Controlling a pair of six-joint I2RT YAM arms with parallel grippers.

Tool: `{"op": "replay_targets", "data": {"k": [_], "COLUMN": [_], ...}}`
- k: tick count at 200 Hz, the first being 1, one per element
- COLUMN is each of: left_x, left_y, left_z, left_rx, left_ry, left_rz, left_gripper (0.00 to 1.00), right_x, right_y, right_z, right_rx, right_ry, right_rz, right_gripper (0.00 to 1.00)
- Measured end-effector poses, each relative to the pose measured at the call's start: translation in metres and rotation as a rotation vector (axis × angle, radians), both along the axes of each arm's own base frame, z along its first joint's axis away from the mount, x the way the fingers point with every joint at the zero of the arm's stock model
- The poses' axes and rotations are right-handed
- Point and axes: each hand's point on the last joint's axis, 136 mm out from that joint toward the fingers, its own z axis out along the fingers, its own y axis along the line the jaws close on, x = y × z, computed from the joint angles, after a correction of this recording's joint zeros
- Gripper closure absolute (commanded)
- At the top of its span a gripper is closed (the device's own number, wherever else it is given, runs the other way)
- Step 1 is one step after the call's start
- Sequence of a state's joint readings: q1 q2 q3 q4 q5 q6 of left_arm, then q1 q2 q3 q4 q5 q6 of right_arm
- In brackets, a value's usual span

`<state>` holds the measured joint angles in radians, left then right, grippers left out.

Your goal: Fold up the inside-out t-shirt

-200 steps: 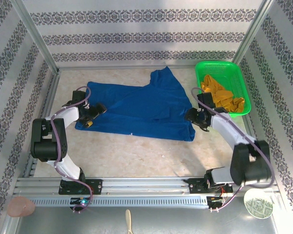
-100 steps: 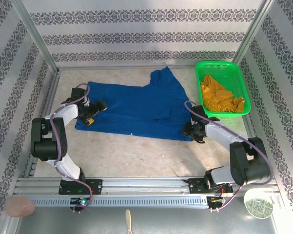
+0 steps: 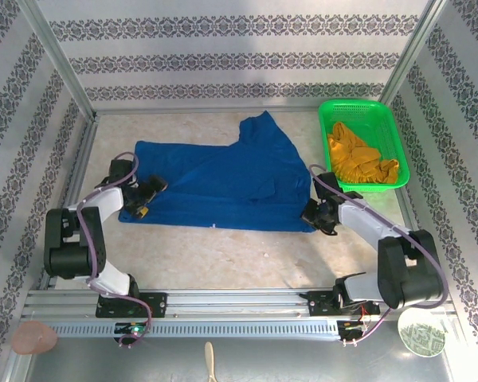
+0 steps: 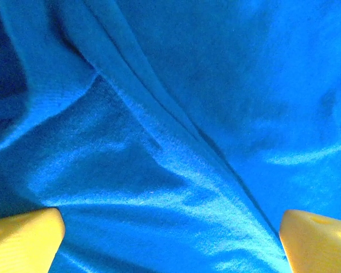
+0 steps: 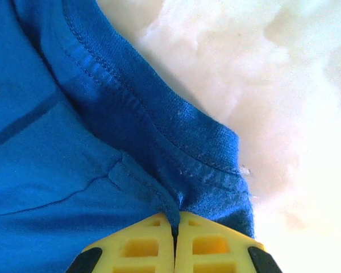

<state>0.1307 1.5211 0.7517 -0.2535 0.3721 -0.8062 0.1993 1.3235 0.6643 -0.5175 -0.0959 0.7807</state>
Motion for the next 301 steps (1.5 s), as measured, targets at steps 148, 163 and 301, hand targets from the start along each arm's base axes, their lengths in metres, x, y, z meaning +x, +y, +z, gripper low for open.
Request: {"op": "replay_targets", "data": {"k": [148,163,301], "left_x": [-0.045,-0.037,-0.034], "left_y": [0.01,0.008,0.003], "left_z": [0.099,0.092,0.08], "left_rx": [0.103,0.102,0.094], "left_ry": [-0.147,-0.118,-0.075], "left_rz": [0.018,-0.032,-0.111], "left_gripper": [0.0,0.0,0.0], "right_x": [-0.015,0.004,0.059], "right_y": [0.034,0.051,0.123], "right_z": [0.082,0.078,0.005], "right_rx": [0.058,0.045,0.123], "right_ry": [-0.176,-0.163,-0.032], "right_rz": [0.068,0.142,0.338], "right_gripper": [0.5,0.49,0.55]}}
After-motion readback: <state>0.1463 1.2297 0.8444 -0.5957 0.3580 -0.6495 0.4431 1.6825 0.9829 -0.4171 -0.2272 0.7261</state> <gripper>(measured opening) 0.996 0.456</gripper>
